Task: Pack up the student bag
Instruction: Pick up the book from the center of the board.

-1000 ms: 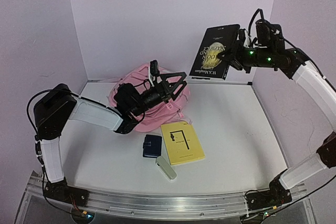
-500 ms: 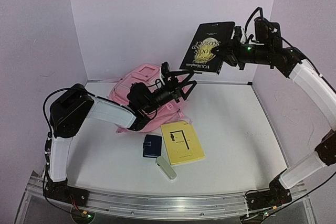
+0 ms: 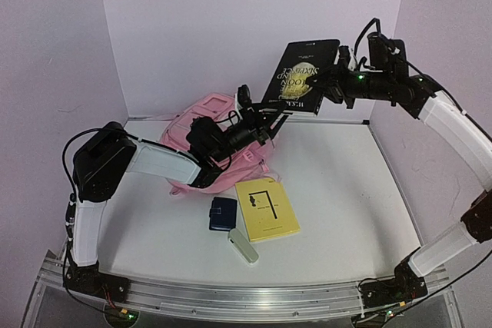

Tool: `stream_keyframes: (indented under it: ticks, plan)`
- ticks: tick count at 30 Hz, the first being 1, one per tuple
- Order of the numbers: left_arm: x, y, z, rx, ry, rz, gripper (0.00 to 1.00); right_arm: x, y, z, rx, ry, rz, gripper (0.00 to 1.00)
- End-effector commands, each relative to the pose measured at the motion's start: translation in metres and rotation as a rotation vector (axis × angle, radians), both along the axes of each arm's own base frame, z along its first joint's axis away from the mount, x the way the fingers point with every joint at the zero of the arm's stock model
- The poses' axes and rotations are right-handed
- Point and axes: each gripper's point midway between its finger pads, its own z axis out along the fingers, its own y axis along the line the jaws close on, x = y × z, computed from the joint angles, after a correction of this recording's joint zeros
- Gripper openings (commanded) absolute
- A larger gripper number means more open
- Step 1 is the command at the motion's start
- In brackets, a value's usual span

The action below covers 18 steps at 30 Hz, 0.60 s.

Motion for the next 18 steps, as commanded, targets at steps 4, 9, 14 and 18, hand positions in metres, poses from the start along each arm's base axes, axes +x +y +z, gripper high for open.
stream_keyframes:
  ticks: [4,9,14,18]
  plan:
    - [-0.027,0.026,0.062,-0.194,-0.165,-0.015,0.33,-0.013,0.001,0.047,0.096,-0.157,0.036,0.03]
    - [-0.024,0.029,0.059,-0.192,-0.142,-0.004,0.25,-0.019,-0.001,0.042,0.1,-0.141,0.04,0.12]
    - [-0.023,0.027,0.063,-0.207,-0.137,-0.028,0.31,-0.024,0.0,0.039,0.107,-0.129,0.054,0.1]
    - [-0.024,0.024,0.069,-0.221,-0.145,-0.052,0.28,-0.027,-0.001,0.027,0.102,-0.106,0.058,0.11]
